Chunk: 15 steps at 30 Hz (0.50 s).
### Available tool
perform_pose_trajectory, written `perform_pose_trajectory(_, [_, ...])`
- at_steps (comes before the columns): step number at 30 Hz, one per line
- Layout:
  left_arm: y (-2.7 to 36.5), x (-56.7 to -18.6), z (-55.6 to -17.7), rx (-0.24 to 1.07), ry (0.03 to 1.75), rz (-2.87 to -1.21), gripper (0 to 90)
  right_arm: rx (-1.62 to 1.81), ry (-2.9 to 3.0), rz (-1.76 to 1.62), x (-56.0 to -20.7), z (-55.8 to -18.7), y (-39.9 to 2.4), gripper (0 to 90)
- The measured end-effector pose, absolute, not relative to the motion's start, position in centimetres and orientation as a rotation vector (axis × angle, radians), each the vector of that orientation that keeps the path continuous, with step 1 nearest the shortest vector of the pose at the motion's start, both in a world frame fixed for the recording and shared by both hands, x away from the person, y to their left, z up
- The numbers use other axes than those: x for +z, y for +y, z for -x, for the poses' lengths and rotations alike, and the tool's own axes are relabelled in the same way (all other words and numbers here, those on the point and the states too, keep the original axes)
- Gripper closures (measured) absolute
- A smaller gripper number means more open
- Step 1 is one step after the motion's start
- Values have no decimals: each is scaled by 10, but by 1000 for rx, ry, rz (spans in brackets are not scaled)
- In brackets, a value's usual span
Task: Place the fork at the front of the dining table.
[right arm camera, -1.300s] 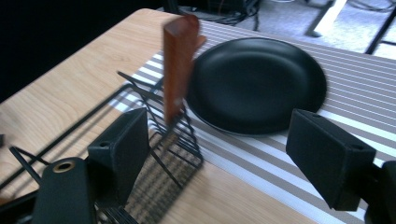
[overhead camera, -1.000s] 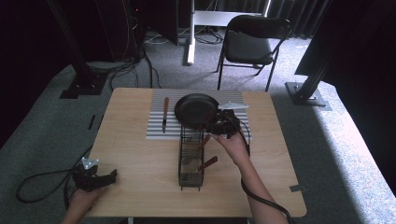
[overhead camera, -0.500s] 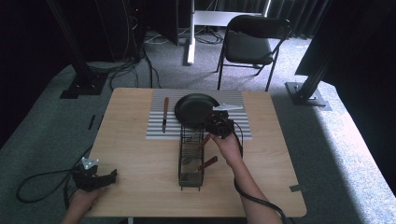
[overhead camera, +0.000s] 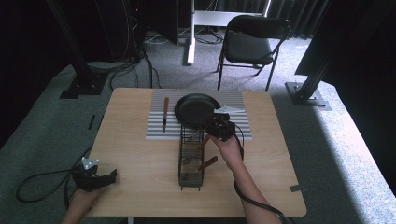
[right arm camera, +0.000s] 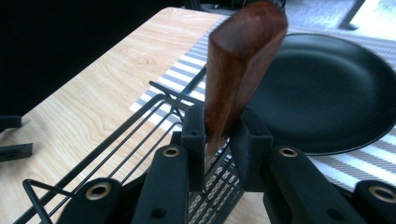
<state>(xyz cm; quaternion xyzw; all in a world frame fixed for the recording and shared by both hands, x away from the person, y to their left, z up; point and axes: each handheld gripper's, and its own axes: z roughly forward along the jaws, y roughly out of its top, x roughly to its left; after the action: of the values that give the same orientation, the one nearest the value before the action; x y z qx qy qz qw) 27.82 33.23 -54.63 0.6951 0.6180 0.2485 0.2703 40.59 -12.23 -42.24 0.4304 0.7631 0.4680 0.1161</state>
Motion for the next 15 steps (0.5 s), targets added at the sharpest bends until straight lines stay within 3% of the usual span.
perform_pose_trajectory(15, [332,-546,-278,670,1666,-1873,0,1385,2234,-1237,-416,-403,-128,766])
